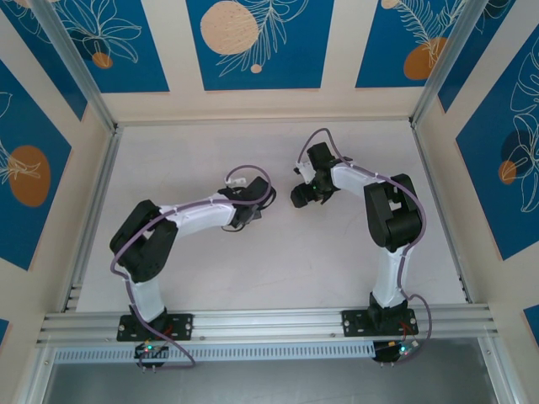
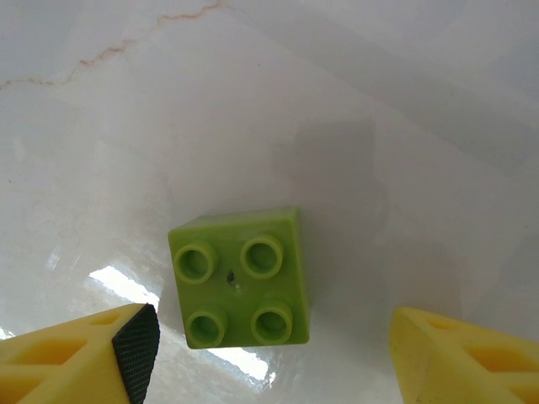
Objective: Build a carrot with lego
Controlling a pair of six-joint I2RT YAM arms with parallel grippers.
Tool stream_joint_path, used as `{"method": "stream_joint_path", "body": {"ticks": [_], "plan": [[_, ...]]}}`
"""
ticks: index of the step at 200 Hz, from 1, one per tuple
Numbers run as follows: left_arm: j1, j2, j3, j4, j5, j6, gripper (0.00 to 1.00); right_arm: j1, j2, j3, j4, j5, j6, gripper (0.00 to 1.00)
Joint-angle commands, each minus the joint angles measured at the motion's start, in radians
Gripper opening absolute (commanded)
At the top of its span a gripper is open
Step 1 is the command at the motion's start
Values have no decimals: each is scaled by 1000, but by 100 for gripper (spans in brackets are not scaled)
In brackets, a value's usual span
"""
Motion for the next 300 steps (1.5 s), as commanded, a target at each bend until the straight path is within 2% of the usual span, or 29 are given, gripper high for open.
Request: {"method": "stream_joint_path", "body": {"ticks": [1, 69, 132, 185, 203, 242, 287, 300], "plan": [[-19, -43, -18, -4, 14, -8, 51, -6, 9, 11, 8, -27, -28, 73], [-45, -43, -24, 52, 44, 15, 51, -6, 25, 30, 10, -39, -45, 73], [-64, 35, 47, 97, 91, 41, 51, -7, 39, 35, 6, -47, -56, 73], [-77, 42, 66, 104, 105, 50, 50, -13, 48, 38, 6, -59, -61, 73], [-80, 35, 56, 109, 112, 47, 50, -15, 55, 43, 6, -63, -64, 73], [-87, 3, 44, 110, 143, 48, 50, -22, 60, 47, 6, -87, -76, 65], [-103, -87, 23, 103, 199, 101, 50, -26, 56, 43, 12, -132, -99, 64], [-105, -125, 2, 100, 214, 119, 50, -27, 57, 43, 12, -142, -105, 61]]}}
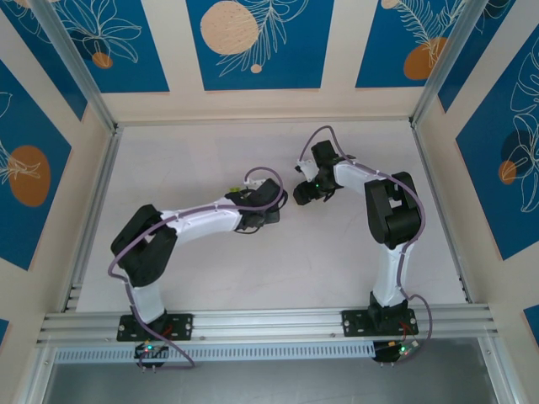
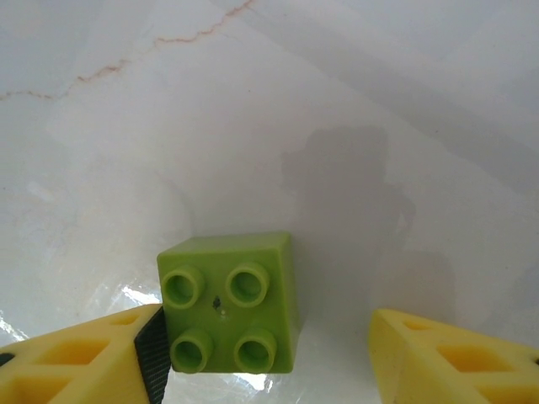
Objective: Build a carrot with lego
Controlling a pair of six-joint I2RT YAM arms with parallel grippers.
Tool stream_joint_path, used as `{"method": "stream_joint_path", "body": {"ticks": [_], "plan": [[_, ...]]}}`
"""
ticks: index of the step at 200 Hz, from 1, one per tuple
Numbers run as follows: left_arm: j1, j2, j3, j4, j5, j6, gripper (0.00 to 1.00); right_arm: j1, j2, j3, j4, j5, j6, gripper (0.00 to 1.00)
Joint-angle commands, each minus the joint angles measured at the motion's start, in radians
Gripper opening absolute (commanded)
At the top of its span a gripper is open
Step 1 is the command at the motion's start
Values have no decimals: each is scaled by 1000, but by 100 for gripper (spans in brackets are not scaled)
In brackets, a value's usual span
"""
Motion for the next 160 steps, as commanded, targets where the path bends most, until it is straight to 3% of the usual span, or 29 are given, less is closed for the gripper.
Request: {"method": "stream_joint_path", "body": {"ticks": [1, 21, 83, 119, 160], "plan": [[-19, -95, -31, -2, 44, 48, 50, 3, 27, 19, 0, -78, -33, 60], [-19, -162, -71, -15, 59, 78, 50, 3, 25, 18, 4, -81, -34, 49], [7, -408, -201, -117, -2, 181, 52, 17, -37, 8, 10, -40, 15, 35], [35, -536, -257, -147, -124, 332, 55, 50, -142, -19, -30, 109, 294, 34], [131, -611, -367, -99, -117, 359, 56, 160, -189, -148, -47, 284, 570, 35]]}}
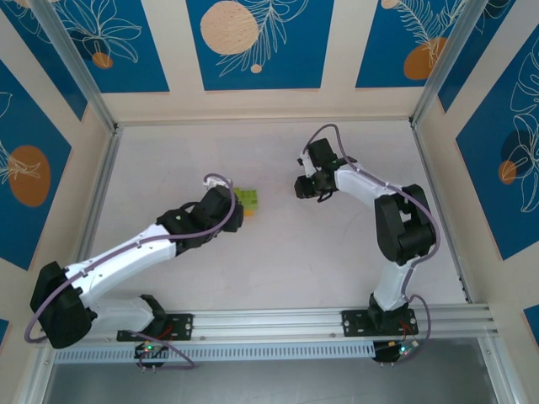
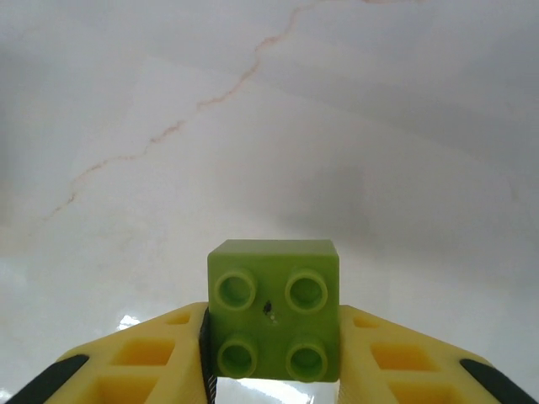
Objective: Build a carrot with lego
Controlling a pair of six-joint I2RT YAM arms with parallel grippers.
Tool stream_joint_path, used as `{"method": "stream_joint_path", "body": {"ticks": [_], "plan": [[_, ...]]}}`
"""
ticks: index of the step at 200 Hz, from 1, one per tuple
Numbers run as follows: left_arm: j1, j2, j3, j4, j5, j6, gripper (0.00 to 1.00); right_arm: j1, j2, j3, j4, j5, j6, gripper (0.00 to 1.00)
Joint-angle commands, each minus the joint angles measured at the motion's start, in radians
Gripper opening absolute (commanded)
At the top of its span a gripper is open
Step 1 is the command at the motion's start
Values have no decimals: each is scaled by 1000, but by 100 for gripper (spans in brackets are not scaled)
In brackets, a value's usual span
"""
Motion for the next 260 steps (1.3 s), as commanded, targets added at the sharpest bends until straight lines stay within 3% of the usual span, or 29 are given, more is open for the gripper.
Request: {"method": "stream_joint_path", "body": {"ticks": [1, 62, 112, 185, 260], "plan": [[61, -26, -61, 6, -27, 45, 56, 71, -5, -66, -54, 140, 214, 35], [171, -139, -162, 78, 22, 116, 56, 164, -36, -221, 65, 208, 339, 36], [238, -200, -227, 131, 54, 162, 56, 205, -38, -307, 251, 248, 336, 53], [253, -211, -258, 154, 85, 168, 56, 259, -54, -565, 754, 358, 260, 49], [257, -192, -237, 161, 99, 188, 56, 244, -44, -602, 895, 361, 187, 47]]}}
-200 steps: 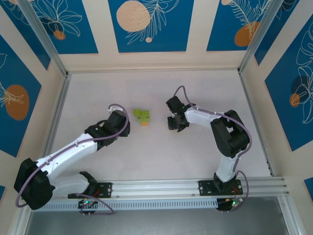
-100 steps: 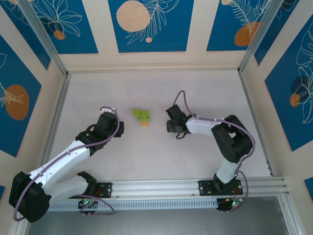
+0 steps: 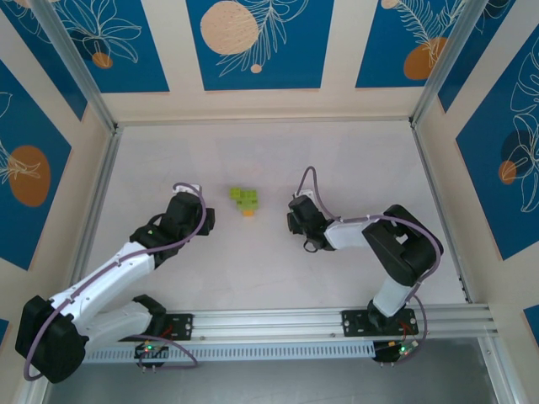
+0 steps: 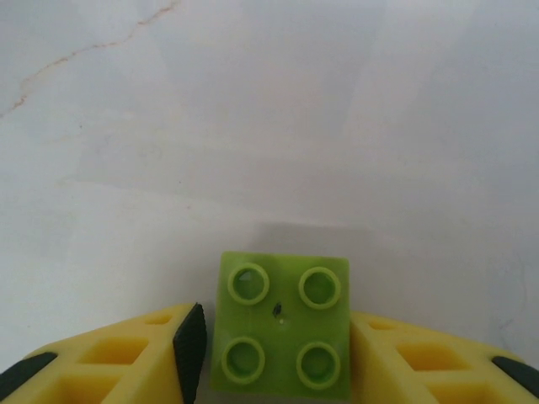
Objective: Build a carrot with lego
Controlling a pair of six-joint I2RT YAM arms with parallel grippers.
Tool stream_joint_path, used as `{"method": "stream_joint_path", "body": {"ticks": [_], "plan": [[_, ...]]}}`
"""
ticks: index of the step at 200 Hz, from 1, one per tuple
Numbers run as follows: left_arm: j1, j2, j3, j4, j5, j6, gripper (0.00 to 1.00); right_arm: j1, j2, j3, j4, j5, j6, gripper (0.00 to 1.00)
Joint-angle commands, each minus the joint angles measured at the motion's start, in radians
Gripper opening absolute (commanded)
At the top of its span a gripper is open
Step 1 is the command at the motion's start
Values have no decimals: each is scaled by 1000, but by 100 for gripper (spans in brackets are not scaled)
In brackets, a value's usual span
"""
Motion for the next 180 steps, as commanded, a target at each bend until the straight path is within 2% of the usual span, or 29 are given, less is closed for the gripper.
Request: {"method": "stream_joint_path", "body": {"ticks": [1, 59, 82, 105, 134, 157, 180], "plan": [[13, 2, 12, 11, 14, 21, 56, -25, 74, -4, 151, -73, -30, 47], [15, 5, 16, 9, 20, 30, 56, -50, 82, -4, 158, -122, -15, 34], [15, 0, -3, 44, 53, 76, 56, -53, 49, -10, 133, -135, -16, 29], [14, 3, -50, 138, 137, 172, 56, -59, -18, -9, 70, -166, -35, 28], [15, 23, -114, 264, 239, 274, 55, -92, -108, 18, -35, -306, -89, 27], [12, 50, -186, 443, 341, 329, 56, -107, -159, 58, -124, -388, -139, 26], [13, 117, -198, 537, 380, 389, 56, -114, -196, 91, -177, -427, -167, 26]]}}
